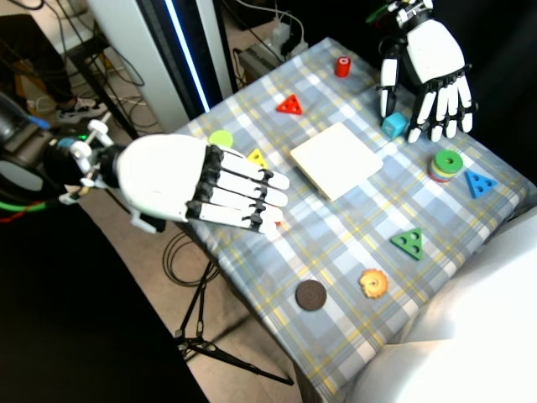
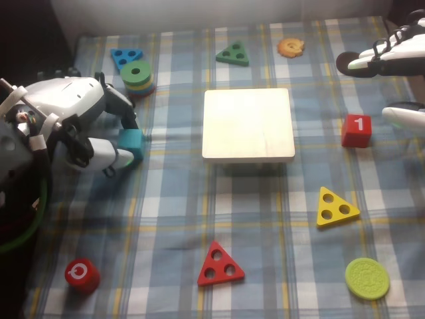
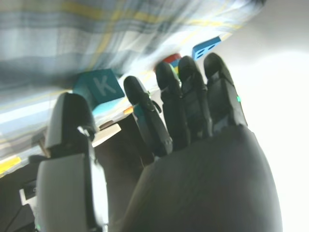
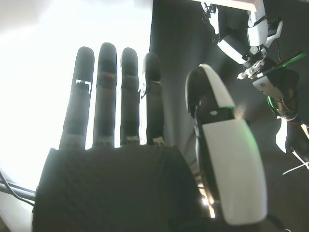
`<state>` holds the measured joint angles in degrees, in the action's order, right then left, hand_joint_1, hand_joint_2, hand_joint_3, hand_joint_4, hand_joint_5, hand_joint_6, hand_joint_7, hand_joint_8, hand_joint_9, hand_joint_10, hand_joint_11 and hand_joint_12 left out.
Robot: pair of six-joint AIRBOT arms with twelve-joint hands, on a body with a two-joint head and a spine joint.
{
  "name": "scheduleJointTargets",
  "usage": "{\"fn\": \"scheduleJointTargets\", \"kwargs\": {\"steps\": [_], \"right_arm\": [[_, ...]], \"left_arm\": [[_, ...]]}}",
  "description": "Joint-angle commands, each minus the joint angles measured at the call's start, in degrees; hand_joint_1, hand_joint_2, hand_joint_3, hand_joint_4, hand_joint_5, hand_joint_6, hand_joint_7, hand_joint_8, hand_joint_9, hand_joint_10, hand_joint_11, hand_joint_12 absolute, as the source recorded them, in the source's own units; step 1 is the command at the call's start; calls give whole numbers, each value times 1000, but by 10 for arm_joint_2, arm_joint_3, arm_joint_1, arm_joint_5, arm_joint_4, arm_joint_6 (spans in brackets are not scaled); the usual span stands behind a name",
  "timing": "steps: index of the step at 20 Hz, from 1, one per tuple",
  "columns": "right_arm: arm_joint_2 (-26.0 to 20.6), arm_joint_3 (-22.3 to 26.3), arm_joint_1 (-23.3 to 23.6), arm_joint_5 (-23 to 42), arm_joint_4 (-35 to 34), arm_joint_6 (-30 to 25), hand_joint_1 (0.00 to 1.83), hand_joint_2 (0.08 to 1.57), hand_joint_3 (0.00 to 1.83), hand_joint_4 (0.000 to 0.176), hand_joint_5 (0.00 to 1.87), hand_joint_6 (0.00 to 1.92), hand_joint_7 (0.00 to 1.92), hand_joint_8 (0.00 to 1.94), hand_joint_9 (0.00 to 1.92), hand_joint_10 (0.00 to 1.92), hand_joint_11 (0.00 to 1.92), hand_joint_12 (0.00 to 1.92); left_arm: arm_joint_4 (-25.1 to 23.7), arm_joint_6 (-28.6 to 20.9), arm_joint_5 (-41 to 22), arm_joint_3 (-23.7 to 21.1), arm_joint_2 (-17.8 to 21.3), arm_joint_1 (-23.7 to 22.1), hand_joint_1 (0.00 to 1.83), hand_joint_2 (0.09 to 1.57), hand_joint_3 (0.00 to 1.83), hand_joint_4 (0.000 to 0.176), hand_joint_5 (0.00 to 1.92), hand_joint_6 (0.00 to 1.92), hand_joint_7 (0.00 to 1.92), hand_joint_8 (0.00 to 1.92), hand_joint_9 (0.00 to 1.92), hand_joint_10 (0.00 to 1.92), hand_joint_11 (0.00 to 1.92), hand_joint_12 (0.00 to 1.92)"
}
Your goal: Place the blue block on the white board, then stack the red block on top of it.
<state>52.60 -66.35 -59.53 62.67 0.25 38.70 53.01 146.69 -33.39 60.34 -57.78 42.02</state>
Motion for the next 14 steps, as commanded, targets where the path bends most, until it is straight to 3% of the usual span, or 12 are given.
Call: {"fn": "scheduleJointTargets", "kwargs": {"steps": [1, 3, 5, 7, 8, 10, 12, 13, 14], "right_arm": [[-1, -2, 7, 68, -13, -4, 598, 1318, 6, 0, 611, 2, 634, 4, 602, 6, 249, 729], [-1, -2, 7, 68, -13, -5, 602, 1327, 8, 0, 610, 1, 636, 4, 601, 5, 249, 729], [-1, -2, 7, 68, -13, -6, 601, 1330, 8, 0, 617, 3, 645, 7, 609, 7, 253, 731], [-1, -2, 6, 68, -13, -6, 585, 1338, 7, 0, 622, 4, 650, 6, 613, 7, 263, 732], [-1, -2, 6, 68, -14, -6, 582, 1343, 8, 0, 625, 4, 653, 6, 614, 6, 268, 731], [-1, -2, 6, 68, -14, -6, 583, 1347, 9, 0, 627, 5, 653, 6, 614, 6, 275, 733], [-1, -2, 7, 68, -14, -6, 586, 1355, 10, 0, 619, 1, 646, 1, 607, 2, 260, 726], [0, -3, 7, 68, -13, -6, 589, 1356, 3, 0, 613, 0, 637, 0, 596, 1, 257, 710], [1, -3, 7, 68, -13, -6, 589, 1356, 3, 0, 613, 0, 637, 0, 596, 1, 257, 710]], "left_arm": [[-19, -7, -58, 4, -1, -9, 962, 1173, 0, 176, 855, 1162, 595, 7, 400, 4, 124, 234], [-23, -31, -64, 6, -2, -11, 982, 1153, 0, 176, 896, 1102, 620, 1, 407, 1, 90, 302], [-33, -54, -71, 4, -2, -13, 999, 1151, 1, 145, 902, 1094, 617, 0, 393, 0, 35, 389], [-59, -84, -81, -5, 3, -18, 1002, 1155, 0, 132, 898, 1103, 629, 1, 402, 1, 7, 460], [-85, -105, -90, -14, 7, -24, 992, 1163, 1, 140, 878, 1133, 620, 0, 383, 0, 0, 440], [-117, -125, -99, -21, 6, -37, 1006, 1151, 0, 134, 904, 1092, 621, 1, 374, 5, 0, 445], [-153, -149, -98, -20, -5, -57, 1034, 1136, 0, 93, 937, 1043, 606, 2, 379, 4, 0, 480], [-169, -156, -96, -18, -15, -69, 1062, 1115, 0, 65, 982, 972, 616, 2, 374, 1, 0, 488], [-178, -157, -94, -16, -22, -78, 1062, 1115, 0, 65, 982, 972, 616, 2, 374, 1, 0, 488]]}}
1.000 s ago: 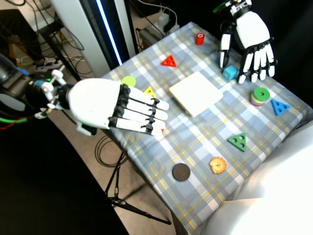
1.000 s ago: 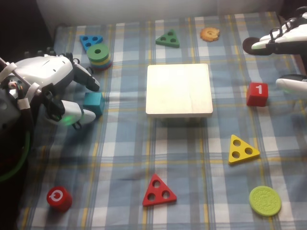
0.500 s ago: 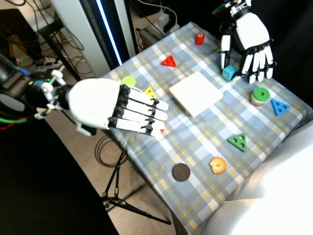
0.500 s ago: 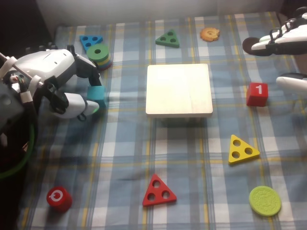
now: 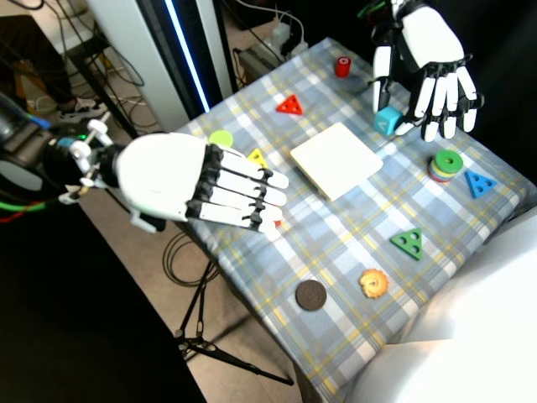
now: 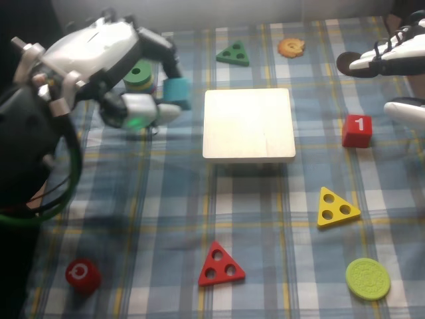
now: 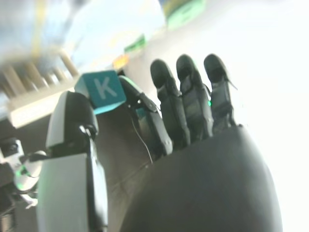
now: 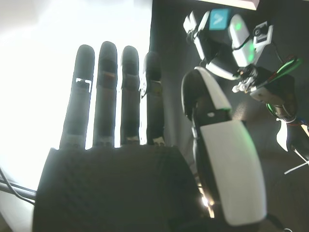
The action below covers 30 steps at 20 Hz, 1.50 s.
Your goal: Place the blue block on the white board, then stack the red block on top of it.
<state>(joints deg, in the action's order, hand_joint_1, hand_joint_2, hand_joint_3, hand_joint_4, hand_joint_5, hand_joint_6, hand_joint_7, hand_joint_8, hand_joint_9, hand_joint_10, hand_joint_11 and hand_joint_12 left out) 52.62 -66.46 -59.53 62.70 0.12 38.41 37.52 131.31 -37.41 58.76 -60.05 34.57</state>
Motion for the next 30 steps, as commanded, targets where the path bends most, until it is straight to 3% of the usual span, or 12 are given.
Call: {"fn": "scheduleJointTargets", "kwargs": {"steps": [1, 3, 5, 6, 7, 8, 9, 10, 11, 30], "right_arm": [[1, -2, 7, 68, -11, -4, 564, 1358, 3, 0, 607, 0, 629, 0, 586, 1, 262, 696], [3, -4, 10, 68, -9, -4, 527, 1360, 2, 0, 609, 1, 634, 2, 592, 3, 260, 696], [4, -4, 11, 68, -8, -4, 525, 1362, 3, 0, 608, 1, 627, 0, 582, 0, 247, 694], [5, -4, 12, 68, -7, -4, 526, 1361, 2, 0, 611, 2, 630, 1, 587, 2, 255, 699], [5, -5, 14, 68, -5, -4, 523, 1358, 0, 0, 610, 1, 627, 0, 585, 1, 259, 702], [6, -5, 16, 68, -3, -4, 523, 1358, 0, 0, 610, 1, 627, 0, 585, 1, 259, 702], [7, -6, 18, 68, -1, -4, 520, 1360, 1, 0, 608, 0, 624, 0, 583, 0, 254, 700], [8, -6, 19, 68, 0, -4, 509, 1360, 1, 0, 610, 1, 630, 2, 587, 2, 255, 704], [8, -6, 19, 68, 0, -4, 493, 1366, 3, 0, 605, 0, 627, 0, 585, 1, 246, 711], [9, -7, 20, 67, 2, -4, 489, 1385, 2, 0, 605, 0, 630, 1, 590, 1, 253, 739]], "left_arm": [[-31, -4, -51, 3, -9, -12, 1062, 1113, 0, 67, 985, 967, 620, 4, 369, 0, 0, 487], [-46, -23, -39, 12, -26, -23, 1047, 1109, 0, 114, 988, 963, 620, 1, 361, 1, 0, 487], [-58, -40, -26, 23, -45, -30, 1053, 1101, 0, 113, 1005, 935, 601, 1, 323, 1, 0, 496], [-60, -40, -24, 25, -51, -31, 1050, 1099, 0, 124, 1008, 930, 613, 4, 324, 2, 0, 488], [-63, -40, -19, 28, -55, -33, 1057, 1097, 0, 109, 1014, 920, 620, 4, 322, 1, 0, 480], [-67, -40, -12, 30, -59, -35, 1057, 1097, 0, 109, 1014, 920, 620, 4, 322, 1, 0, 480], [-68, -40, -8, 31, -61, -36, 1056, 1093, 0, 119, 1022, 907, 621, 3, 326, 1, 0, 507], [-69, -40, -4, 32, -63, -37, 1035, 1102, 1, 155, 999, 942, 606, 2, 325, 0, 0, 517], [-69, -40, -4, 32, -64, -37, 1025, 1106, 1, 170, 988, 960, 589, 3, 325, 0, 0, 499], [-65, -40, 15, 40, -76, -33, 1004, 1120, 0, 176, 945, 1024, 579, 3, 348, 0, 0, 511]]}}
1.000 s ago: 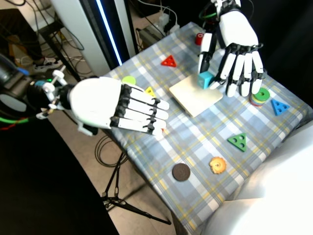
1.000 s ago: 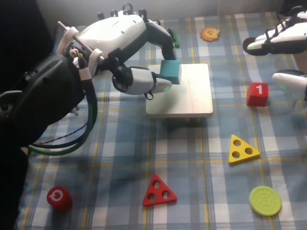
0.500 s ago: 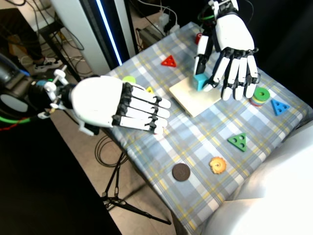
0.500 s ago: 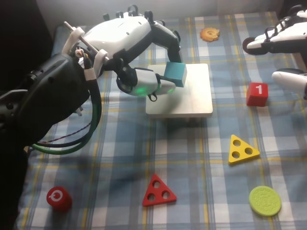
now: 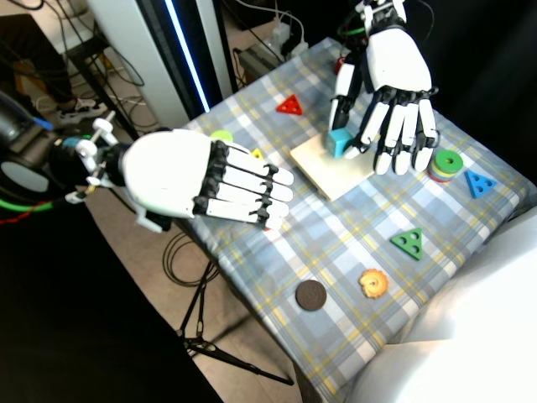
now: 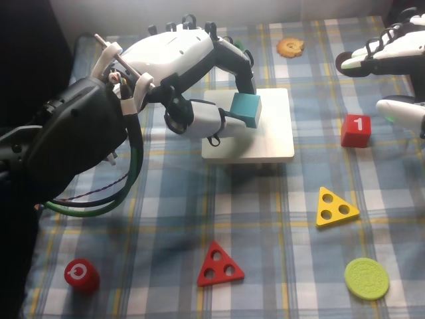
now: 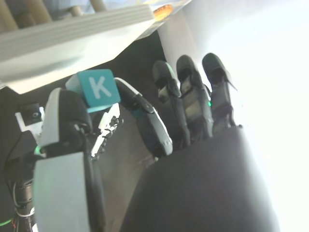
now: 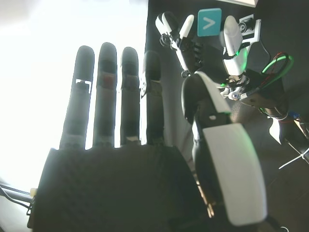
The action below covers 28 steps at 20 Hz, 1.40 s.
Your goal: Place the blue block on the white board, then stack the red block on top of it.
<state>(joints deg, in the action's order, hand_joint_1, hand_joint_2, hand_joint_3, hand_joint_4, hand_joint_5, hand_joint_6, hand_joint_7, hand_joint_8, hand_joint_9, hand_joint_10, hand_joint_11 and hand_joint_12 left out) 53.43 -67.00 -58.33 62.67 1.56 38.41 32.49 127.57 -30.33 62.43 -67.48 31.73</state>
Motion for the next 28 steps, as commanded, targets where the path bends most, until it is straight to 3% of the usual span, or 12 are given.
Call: {"fn": "scheduleJointTargets", "kwargs": {"steps": [1, 3, 4, 5, 10, 14, 17, 19, 22, 24, 26, 28], "right_arm": [[1, -2, 8, 67, -13, -4, 486, 1383, 1, 0, 603, 0, 625, 0, 587, 0, 251, 735], [1, -2, 8, 67, -13, -4, 467, 1382, 0, 0, 604, 0, 624, 0, 584, 0, 248, 725], [1, -2, 8, 67, -13, -4, 484, 1382, 0, 0, 605, 1, 625, 0, 585, 0, 248, 727], [1, -2, 8, 67, -13, -4, 487, 1384, 0, 0, 604, 0, 627, 1, 587, 2, 248, 728], [5, -5, 8, 65, -12, -4, 500, 1381, 0, 0, 611, 2, 641, 3, 601, 4, 240, 747], [5, -5, 8, 63, -11, -4, 518, 1375, 0, 0, 613, 1, 629, 0, 585, 0, 241, 745], [7, -5, 8, 62, -11, -4, 614, 1269, 0, 0, 539, 0, 525, 0, 490, 0, 289, 518], [10, -7, 9, 59, -11, -4, 654, 1167, 2, 16, 515, 0, 501, 0, 498, 1, 263, 585], [21, -21, 24, 16, -5, -4, 734, 1080, 1, 32, 513, 0, 501, 0, 495, 1, 82, 956], [33, -34, 35, -20, 3, -4, 778, 1046, 0, 20, 533, 1, 509, 1, 517, 4, 123, 937], [45, -45, 42, -50, 7, 0, 807, 1037, 0, 16, 536, 0, 476, 0, 496, 0, 122, 916], [56, -55, 48, -82, 7, 13, 850, 1027, 0, 10, 550, 1, 471, 1, 498, 2, 104, 986]], "left_arm": [[-15, -2, -56, 3, -2, -4, 1004, 1120, 0, 176, 945, 1023, 584, 4, 346, 0, 0, 512], [-15, -2, -54, 3, -2, -4, 1004, 1118, 0, 176, 950, 1016, 578, 0, 341, 0, 0, 537], [-15, -2, -53, 4, -2, -3, 955, 1043, 0, 105, 852, 395, 558, 3, 325, 5, 0, 493], [-15, -2, -52, 4, -2, -3, 948, 1026, 0, 84, 879, 129, 548, 3, 319, 2, 0, 479], [-12, -2, -46, 12, -7, -1, 954, 1012, 0, 92, 842, 0, 521, 0, 315, 0, 0, 495], [-6, -2, -46, 15, -7, -1, 946, 1002, 0, 120, 702, 0, 457, 0, 303, 0, 0, 499], [-4, -3, -56, 10, -4, 4, 885, 950, 0, 175, 396, 0, 384, 0, 265, 0, 0, 455], [-16, -23, -87, -8, 8, 13, 881, 933, 0, 176, 322, 0, 332, 0, 192, 0, 0, 293], [-64, -143, -159, -42, 48, 37, 814, 928, 0, 176, 275, 0, 310, 0, 193, 1, 0, 310], [-88, -195, -202, -68, 82, 54, 809, 918, 0, 170, 291, 2, 279, 4, 180, 3, 0, 163], [-104, -243, -240, -89, 112, 75, 818, 924, 1, 145, 319, 3, 273, 2, 180, 0, 0, 149], [-112, -310, -279, -99, 127, 99, 818, 920, 0, 142, 333, 1, 290, 2, 193, 1, 0, 227]]}}
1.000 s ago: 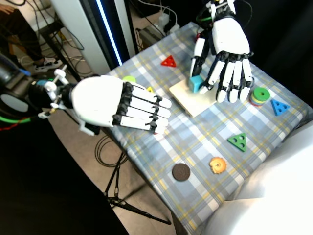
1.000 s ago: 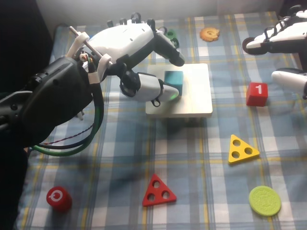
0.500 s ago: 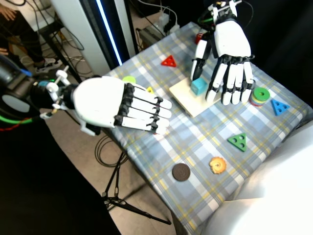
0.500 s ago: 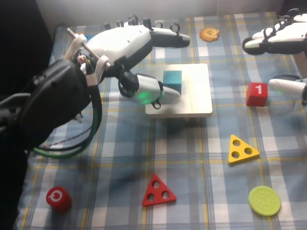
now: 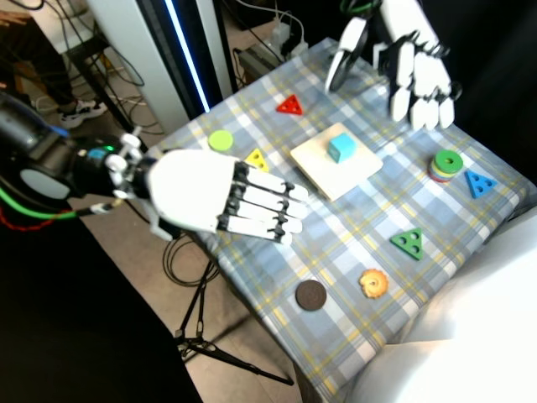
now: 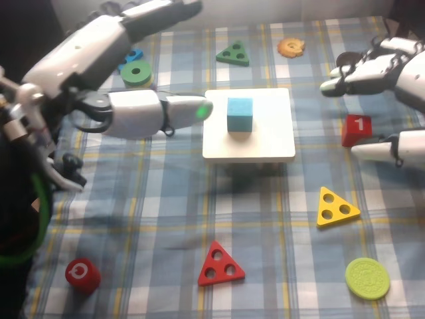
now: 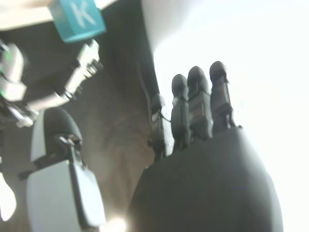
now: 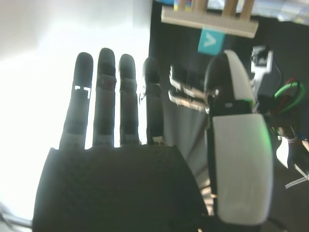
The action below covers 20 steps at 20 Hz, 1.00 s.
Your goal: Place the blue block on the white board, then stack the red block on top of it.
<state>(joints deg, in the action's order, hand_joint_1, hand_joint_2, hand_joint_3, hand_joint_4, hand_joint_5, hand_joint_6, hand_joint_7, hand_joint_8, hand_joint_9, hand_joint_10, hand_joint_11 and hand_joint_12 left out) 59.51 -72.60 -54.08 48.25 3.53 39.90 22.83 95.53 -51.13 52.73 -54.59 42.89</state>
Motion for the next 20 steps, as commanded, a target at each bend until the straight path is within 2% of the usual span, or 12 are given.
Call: {"fn": "scheduleJointTargets", "kwargs": {"steps": [1, 2, 3, 7, 8, 10, 12, 15, 20], "right_arm": [[0, -5, 9, 47, -13, 2, 879, 1025, 0, 9, 558, 0, 478, 1, 510, 3, 97, 1050], [5, -9, 13, 34, -13, 6, 892, 1024, 0, 15, 560, 0, 477, 0, 509, 2, 87, 1060], [10, -15, 17, 21, -16, 10, 899, 1022, 0, 18, 566, 2, 471, 0, 513, 3, 92, 1067], [30, -39, 28, -15, -18, 16, 887, 1039, 5, 26, 586, 6, 478, 2, 535, 10, 104, 1090], [34, -44, 29, -22, -19, 16, 873, 1039, 4, 33, 586, 5, 480, 3, 542, 11, 114, 1093], [40, -54, 33, -35, -25, 19, 846, 1046, 5, 15, 595, 6, 487, 4, 540, 8, 100, 1096], [45, -61, 37, -45, -26, 20, 847, 1043, 0, 20, 614, 6, 509, 7, 555, 10, 101, 1138], [48, -65, 40, -49, -29, 21, 877, 1053, 1, 1, 675, 12, 572, 14, 608, 20, 154, 1093], [48, -66, 40, -51, -34, 22, 922, 1064, 0, 0, 786, 10, 653, 9, 675, 19, 238, 1055]], "left_arm": [[-20, -24, -87, -2, 3, -1, 831, 909, 0, 144, 342, 2, 299, 2, 202, 2, 0, 256], [-22, -50, -97, -2, 6, 7, 838, 906, 0, 143, 351, 2, 308, 3, 210, 3, 0, 278], [-23, -57, -100, -3, 9, 10, 844, 902, 0, 151, 350, 1, 333, 4, 227, 5, 0, 327], [-11, -57, -97, -1, 10, 15, 846, 902, 1, 168, 356, 1, 350, 3, 235, 2, 0, 287], [-11, -57, -97, -2, 10, 16, 840, 909, 2, 167, 351, 1, 352, 2, 225, 2, 0, 259], [-6, -57, -94, 0, 10, 17, 846, 917, 2, 174, 342, 1, 354, 1, 212, 1, 0, 229], [-1, -57, -93, 1, 10, 18, 837, 919, 2, 176, 345, 2, 358, 2, 214, 2, 0, 222], [-1, -57, -93, 1, 9, 19, 828, 920, 2, 176, 347, 3, 359, 2, 213, 2, 0, 218], [1, -57, -94, 0, 9, 22, 821, 926, 3, 176, 343, 0, 359, 1, 211, 0, 0, 213]]}}
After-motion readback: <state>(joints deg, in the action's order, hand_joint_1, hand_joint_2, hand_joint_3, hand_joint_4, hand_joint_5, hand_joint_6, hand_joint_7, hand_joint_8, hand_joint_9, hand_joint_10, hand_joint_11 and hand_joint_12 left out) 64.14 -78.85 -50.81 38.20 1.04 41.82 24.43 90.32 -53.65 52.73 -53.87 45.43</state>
